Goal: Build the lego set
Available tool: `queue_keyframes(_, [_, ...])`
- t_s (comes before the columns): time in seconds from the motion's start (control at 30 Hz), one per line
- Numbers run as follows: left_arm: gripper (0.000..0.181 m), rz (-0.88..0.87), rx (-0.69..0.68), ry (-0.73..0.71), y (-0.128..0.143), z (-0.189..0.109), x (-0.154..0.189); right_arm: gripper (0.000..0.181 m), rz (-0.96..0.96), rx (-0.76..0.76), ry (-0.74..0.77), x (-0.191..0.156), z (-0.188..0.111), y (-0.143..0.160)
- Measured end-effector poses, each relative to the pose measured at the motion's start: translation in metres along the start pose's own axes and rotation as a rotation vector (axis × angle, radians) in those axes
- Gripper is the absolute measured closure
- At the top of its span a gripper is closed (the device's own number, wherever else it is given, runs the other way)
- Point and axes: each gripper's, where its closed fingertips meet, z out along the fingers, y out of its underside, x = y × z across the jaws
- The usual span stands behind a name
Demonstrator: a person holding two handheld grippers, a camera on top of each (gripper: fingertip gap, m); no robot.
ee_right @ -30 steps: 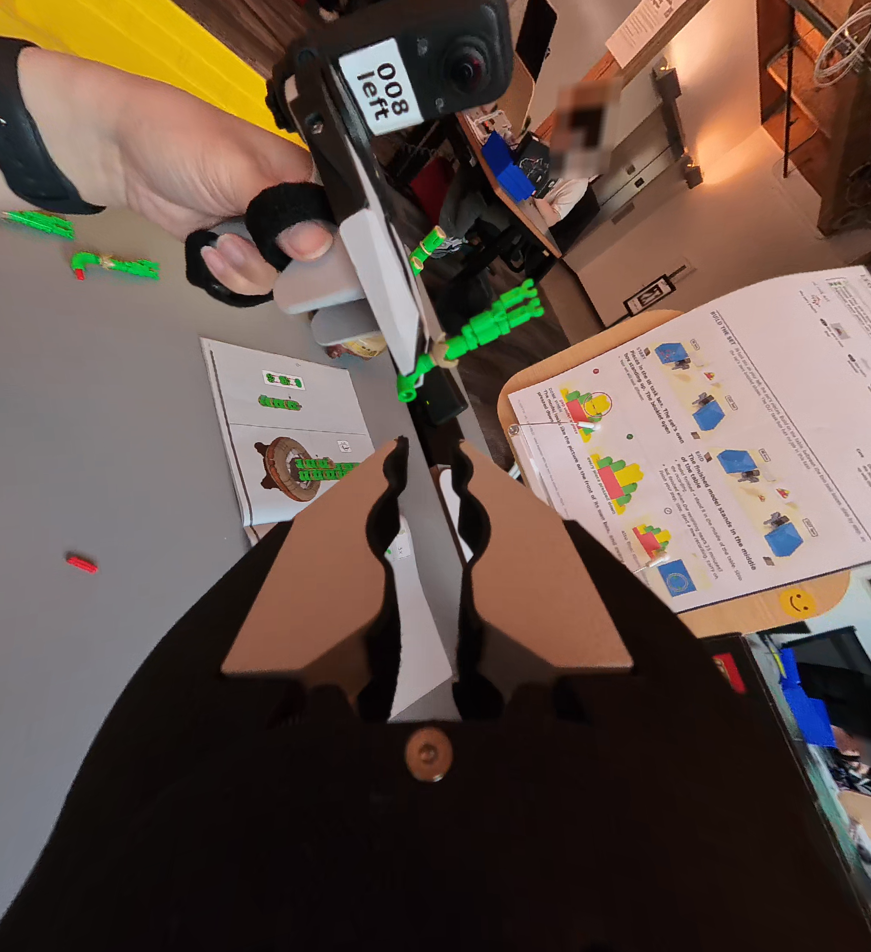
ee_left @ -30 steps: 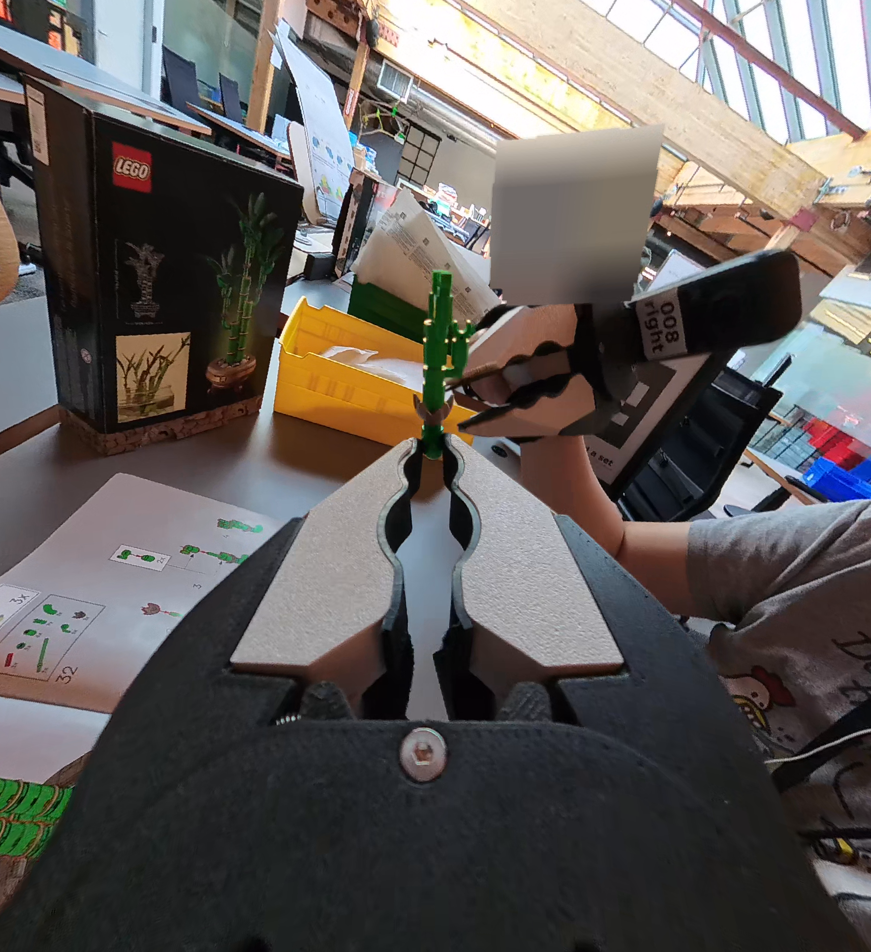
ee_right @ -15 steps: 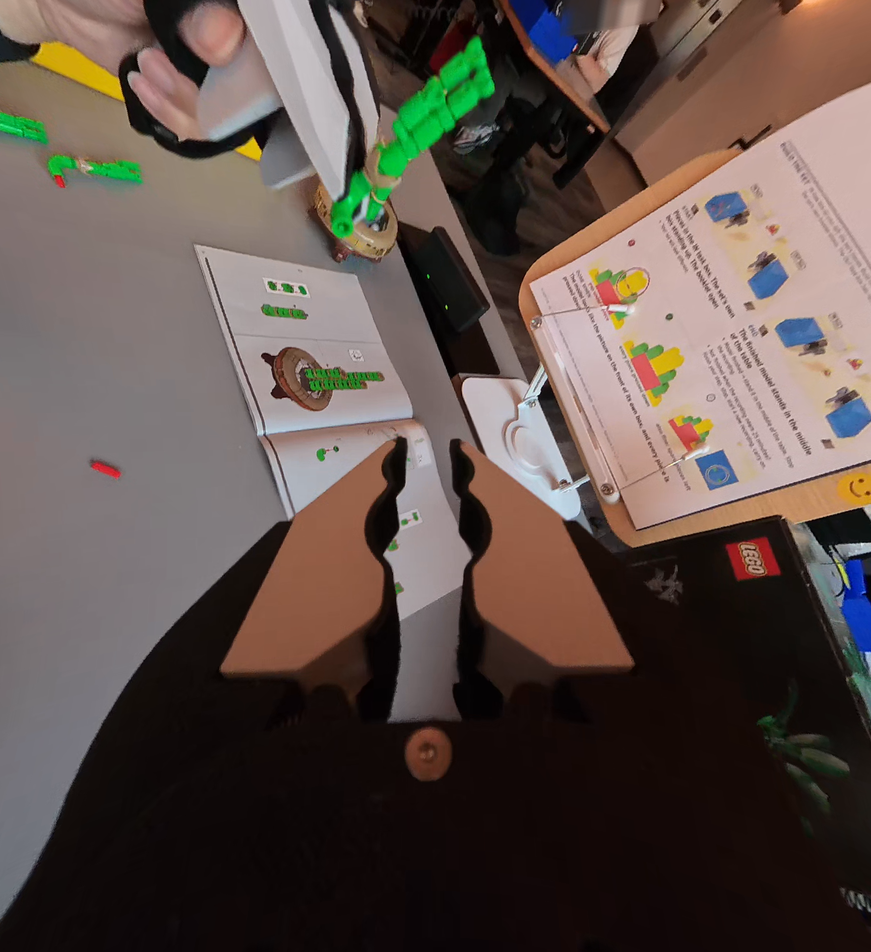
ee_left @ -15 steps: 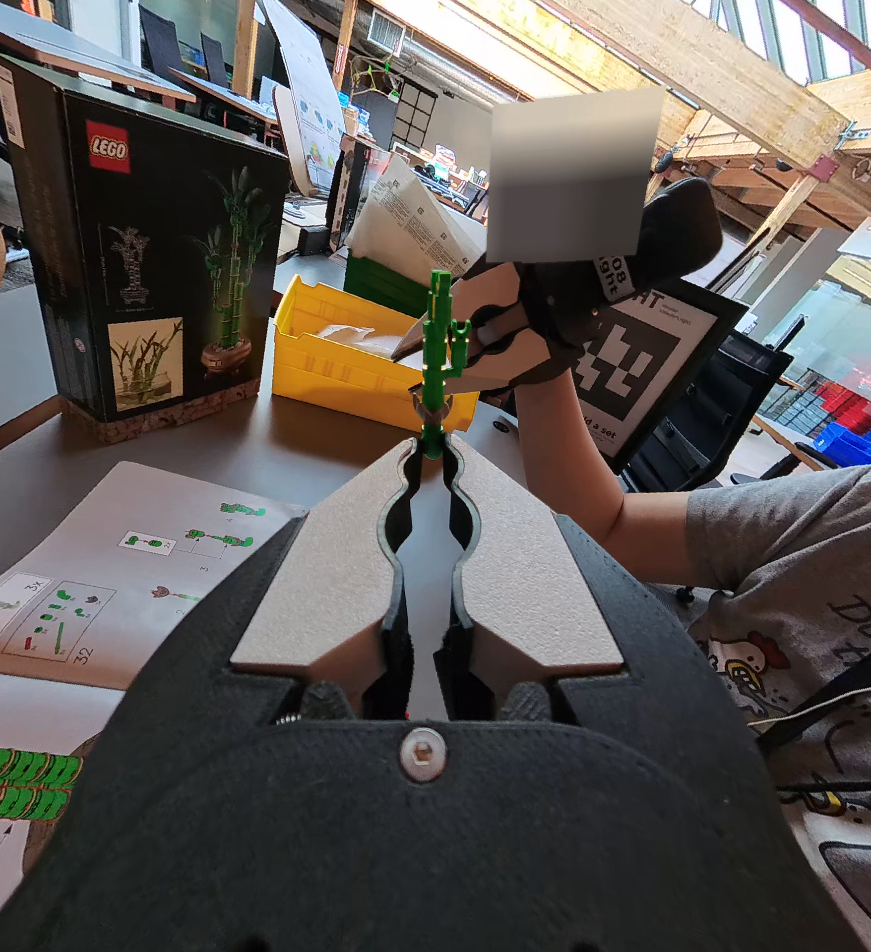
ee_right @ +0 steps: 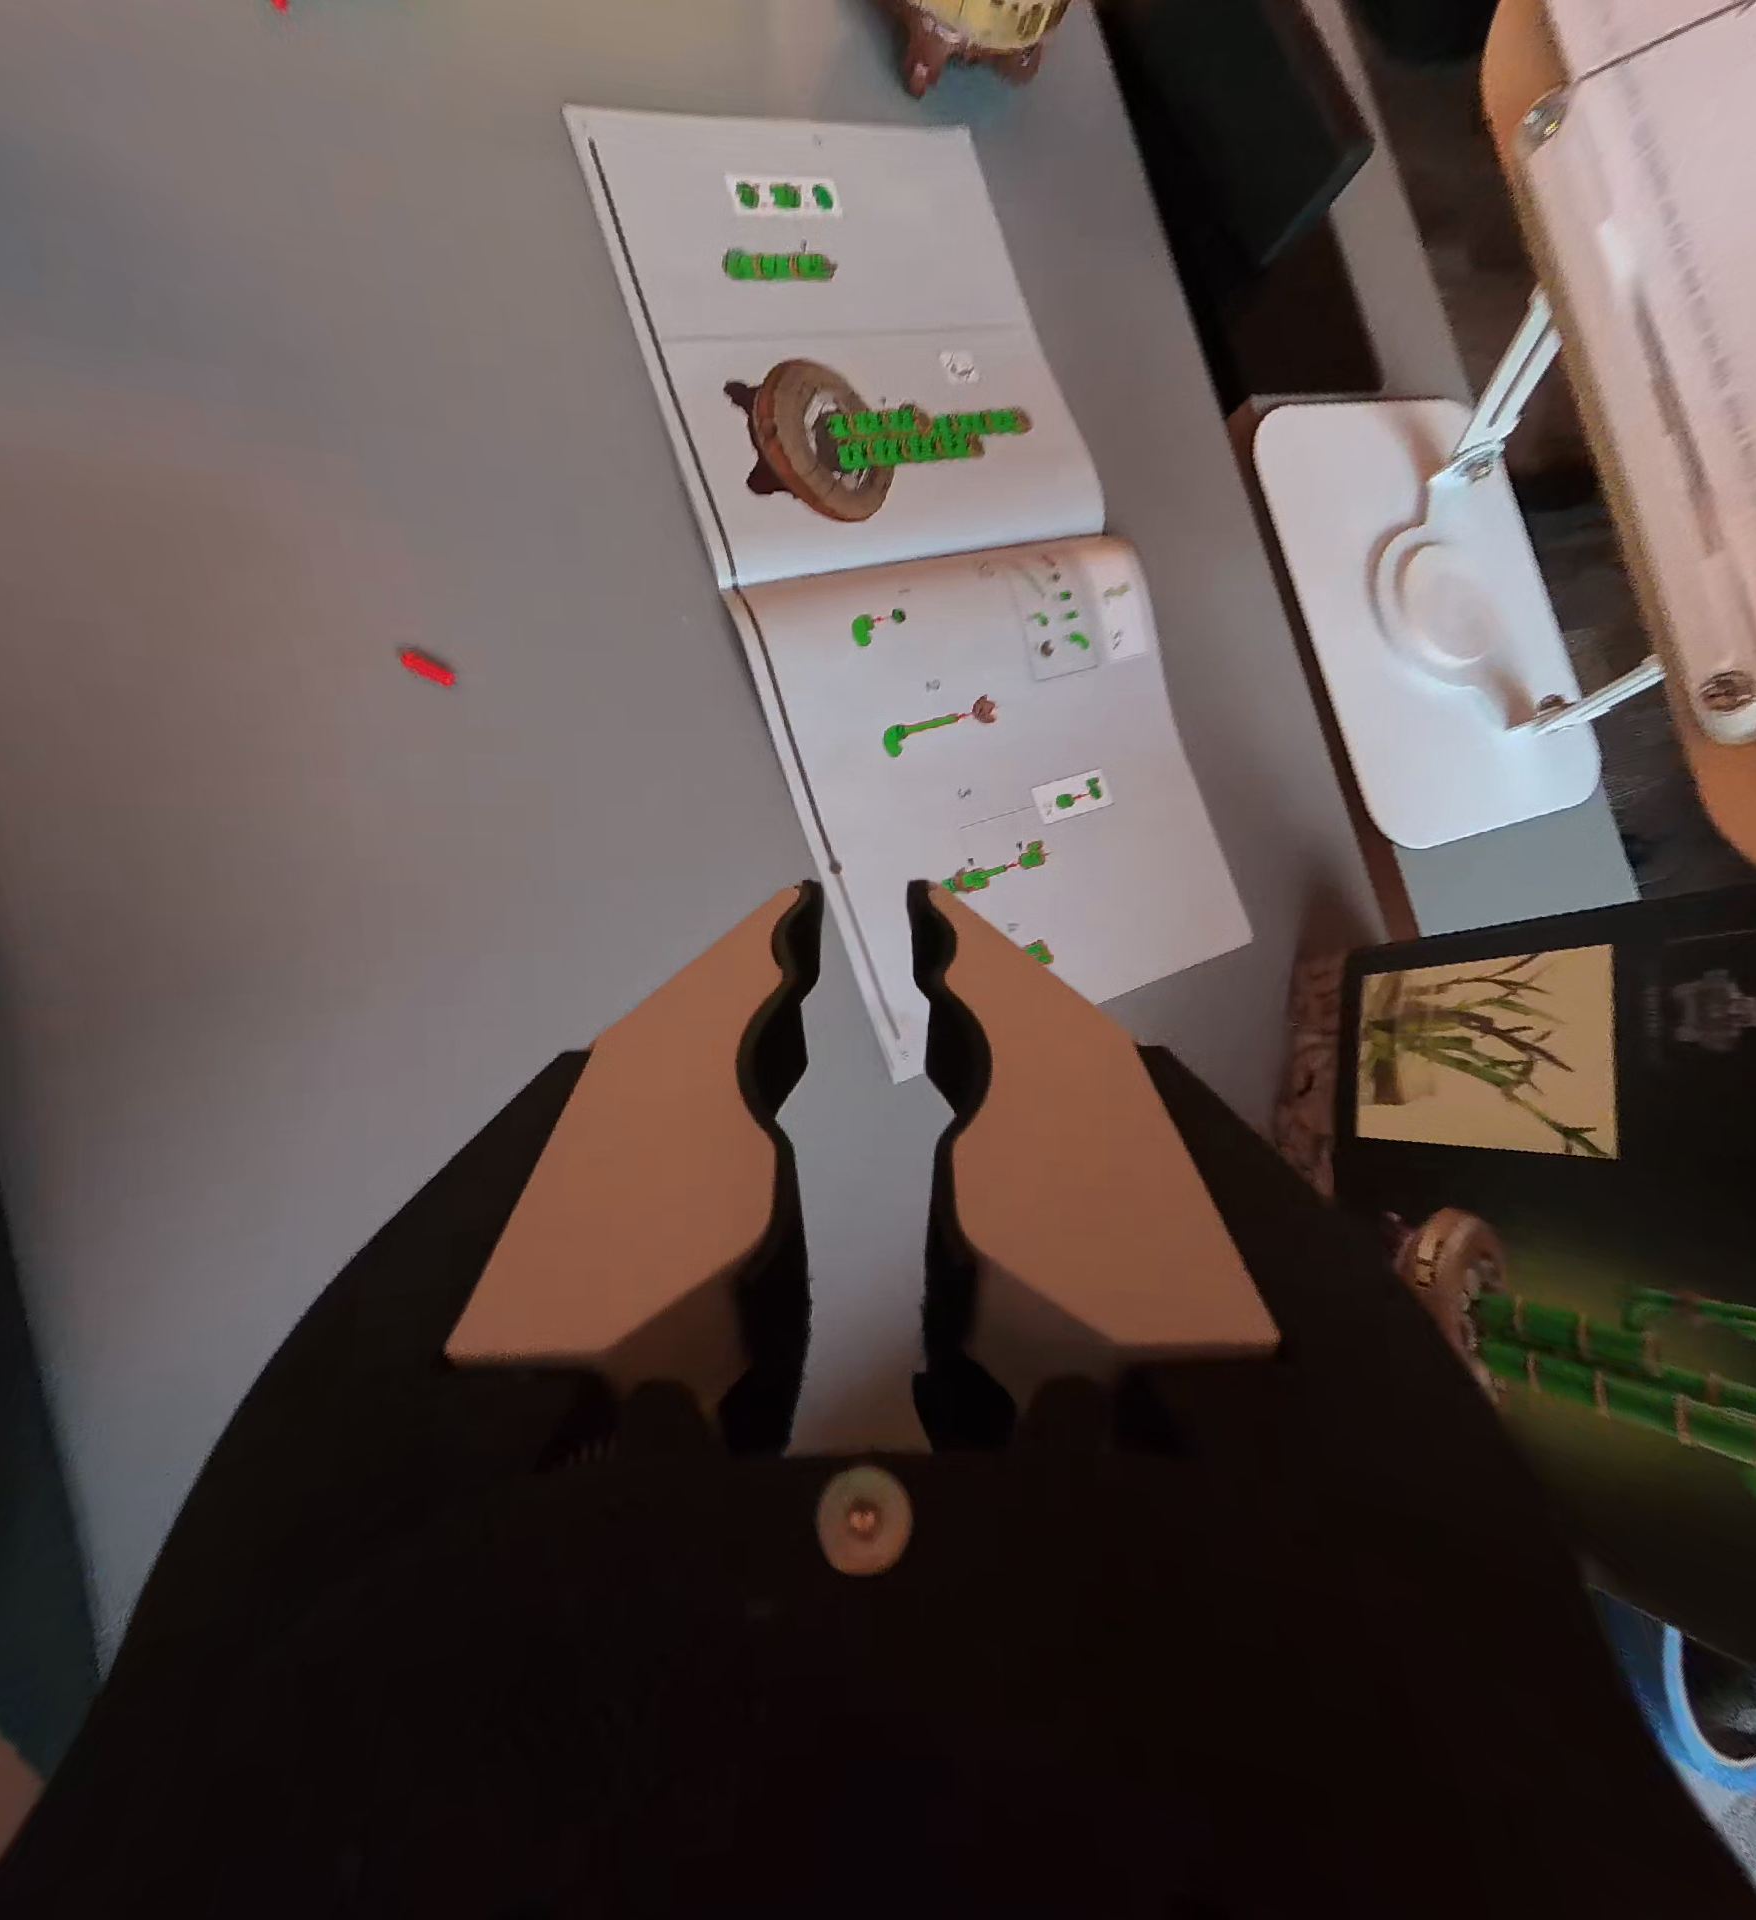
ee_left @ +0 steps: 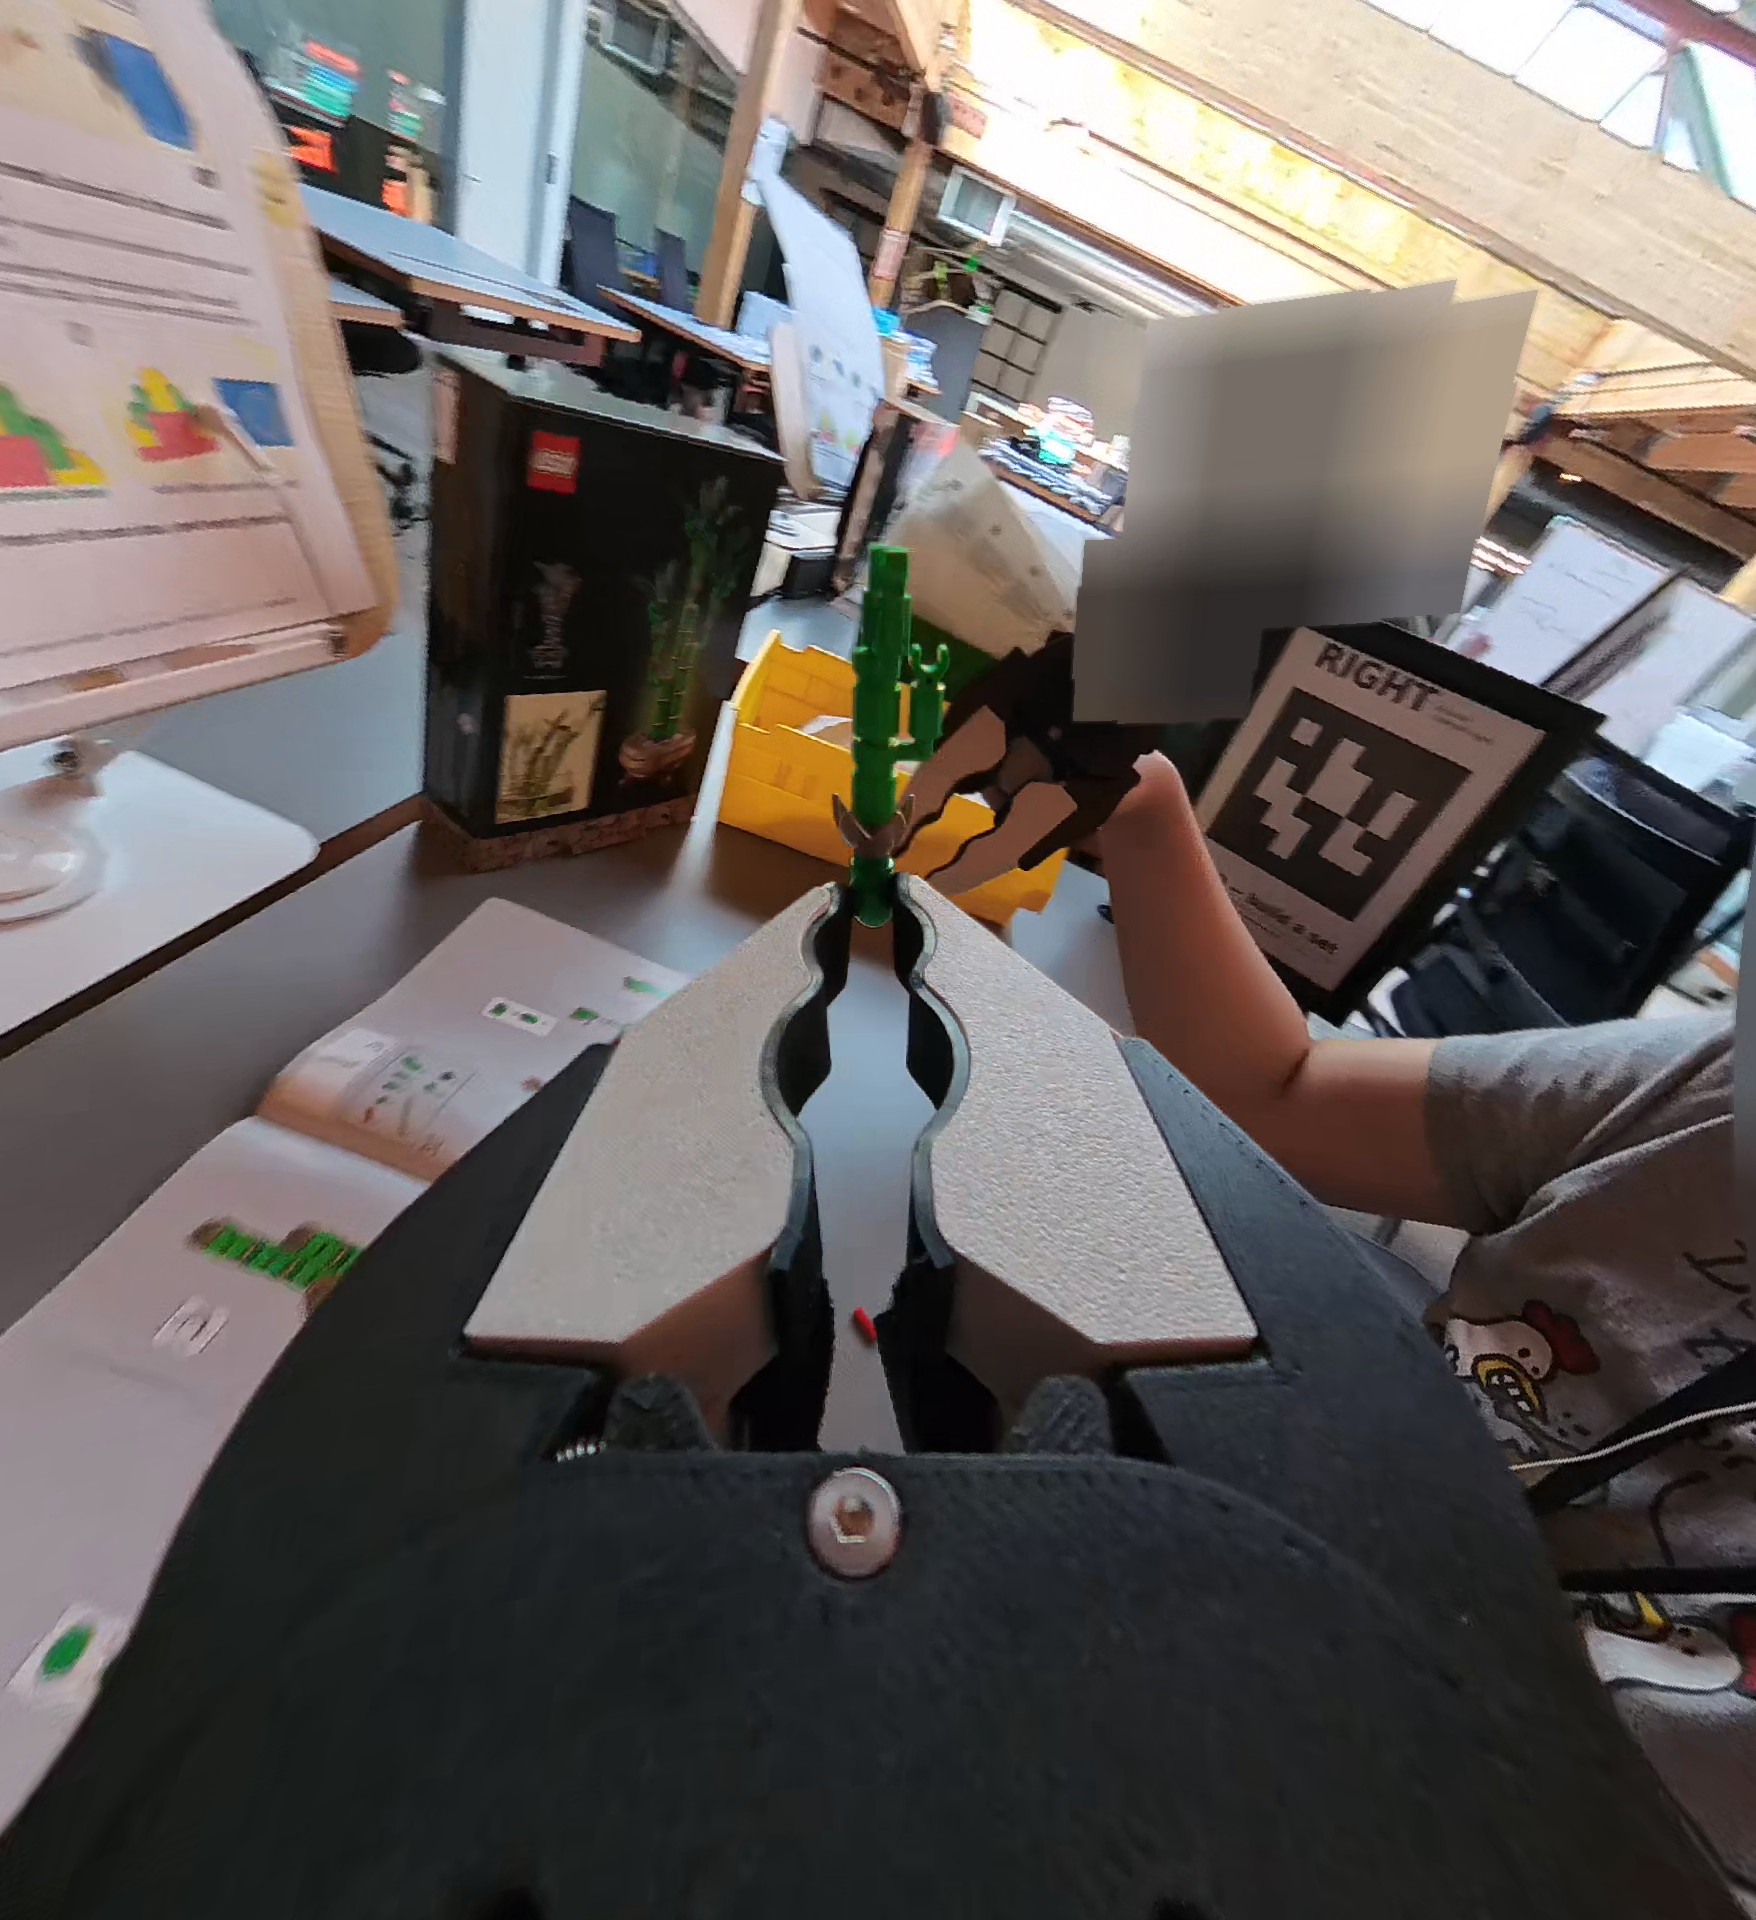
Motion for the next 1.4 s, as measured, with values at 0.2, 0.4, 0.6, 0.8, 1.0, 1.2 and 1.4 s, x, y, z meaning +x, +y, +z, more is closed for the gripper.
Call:
queue_keyframes(0.2, [0.175, -0.006, -0.002, -0.268, -0.011, -0.066, 0.013, 0.166, -0.01, -0.071, -0.235, -0.037, 0.038, 0.004])
queue_keyframes(0.4, [0.175, 0.028, -0.02, -0.327, -0.011, -0.077, 0.035, 0.179, -0.081, -0.122, -0.562, -0.104, 0.088, -0.009])
queue_keyframes(0.6, [0.176, 0.011, -0.047, -0.235, -0.008, -0.055, 0.04, 0.174, -0.149, -0.126, -0.62, -0.126, 0.113, -0.012])
queue_keyframes(0.8, [0.176, 0.001, -0.083, -0.134, -0.004, -0.029, 0.047, 0.172, -0.184, -0.118, -0.652, -0.138, 0.123, -0.009])
queue_keyframes(1.0, [0.176, -0.016, -0.139, -0.093, 0.006, -0.01, 0.05, 0.174, -0.194, -0.055, -0.662, -0.141, 0.127, -0.014])
queue_keyframes(1.2, [0.175, -0.029, -0.143, -0.061, 0.007, -0.005, 0.052, 0.169, -0.183, -0.064, -0.696, -0.148, 0.131, -0.01])
queue_keyframes(1.4, [0.175, -0.04, -0.131, -0.059, 0.006, -0.007, 0.049, 0.174, -0.176, -0.079, -0.68, -0.147, 0.138, -0.005])
